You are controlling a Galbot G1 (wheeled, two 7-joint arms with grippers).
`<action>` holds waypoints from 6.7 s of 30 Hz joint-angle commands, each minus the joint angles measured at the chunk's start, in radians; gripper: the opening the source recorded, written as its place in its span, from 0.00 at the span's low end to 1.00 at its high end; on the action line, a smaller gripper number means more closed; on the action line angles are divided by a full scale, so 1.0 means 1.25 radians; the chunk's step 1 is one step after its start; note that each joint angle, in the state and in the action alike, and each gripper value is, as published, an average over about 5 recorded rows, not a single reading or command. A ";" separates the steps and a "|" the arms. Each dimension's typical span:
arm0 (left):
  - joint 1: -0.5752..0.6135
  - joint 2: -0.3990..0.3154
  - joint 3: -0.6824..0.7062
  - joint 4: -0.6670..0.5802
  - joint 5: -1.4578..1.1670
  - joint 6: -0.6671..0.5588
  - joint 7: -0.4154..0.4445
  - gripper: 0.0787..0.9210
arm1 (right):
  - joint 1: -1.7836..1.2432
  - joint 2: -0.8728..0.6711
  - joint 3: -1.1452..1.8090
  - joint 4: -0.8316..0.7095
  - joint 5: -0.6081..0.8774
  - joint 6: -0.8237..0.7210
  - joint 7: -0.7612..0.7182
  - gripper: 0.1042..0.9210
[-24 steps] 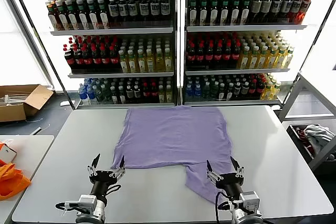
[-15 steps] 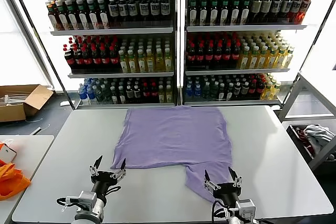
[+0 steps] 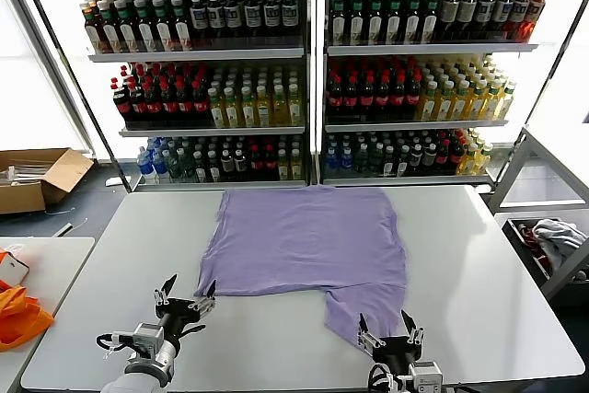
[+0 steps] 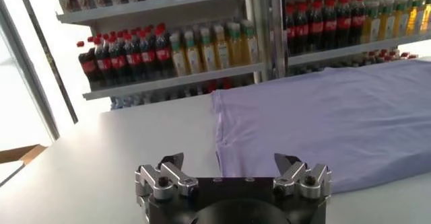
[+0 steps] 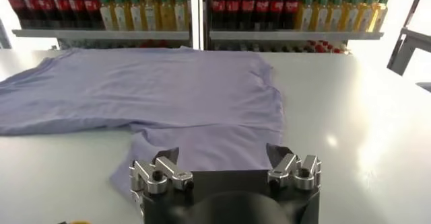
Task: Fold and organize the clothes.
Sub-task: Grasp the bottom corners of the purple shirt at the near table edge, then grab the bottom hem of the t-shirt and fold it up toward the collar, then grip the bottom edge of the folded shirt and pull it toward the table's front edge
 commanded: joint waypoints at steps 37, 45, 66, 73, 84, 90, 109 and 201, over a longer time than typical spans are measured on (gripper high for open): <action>-0.027 0.031 0.035 0.055 -0.128 0.057 0.003 0.66 | -0.031 0.043 -0.021 -0.041 -0.026 0.023 0.027 0.65; -0.022 0.029 0.038 0.048 -0.120 0.058 0.002 0.38 | -0.026 0.036 -0.021 -0.045 -0.025 0.034 0.021 0.36; -0.021 0.001 0.035 -0.021 -0.111 0.017 0.001 0.01 | 0.025 0.034 0.011 0.010 -0.080 0.095 -0.050 0.01; -0.048 0.001 0.032 0.004 -0.118 -0.004 0.006 0.01 | 0.100 0.058 0.031 -0.013 -0.091 0.091 -0.067 0.01; -0.173 0.001 0.059 0.082 -0.153 -0.023 -0.004 0.01 | 0.271 0.067 0.069 -0.107 -0.078 0.049 -0.102 0.01; -0.256 0.012 0.082 0.154 -0.164 -0.020 -0.013 0.01 | 0.363 0.053 0.083 -0.171 -0.053 0.016 -0.105 0.01; -0.378 0.036 0.155 0.301 -0.170 -0.005 -0.020 0.01 | 0.502 0.042 0.031 -0.327 -0.019 -0.056 -0.119 0.01; -0.313 0.058 0.148 0.310 -0.151 0.077 -0.042 0.22 | 0.366 0.043 0.077 -0.329 0.051 -0.107 -0.047 0.09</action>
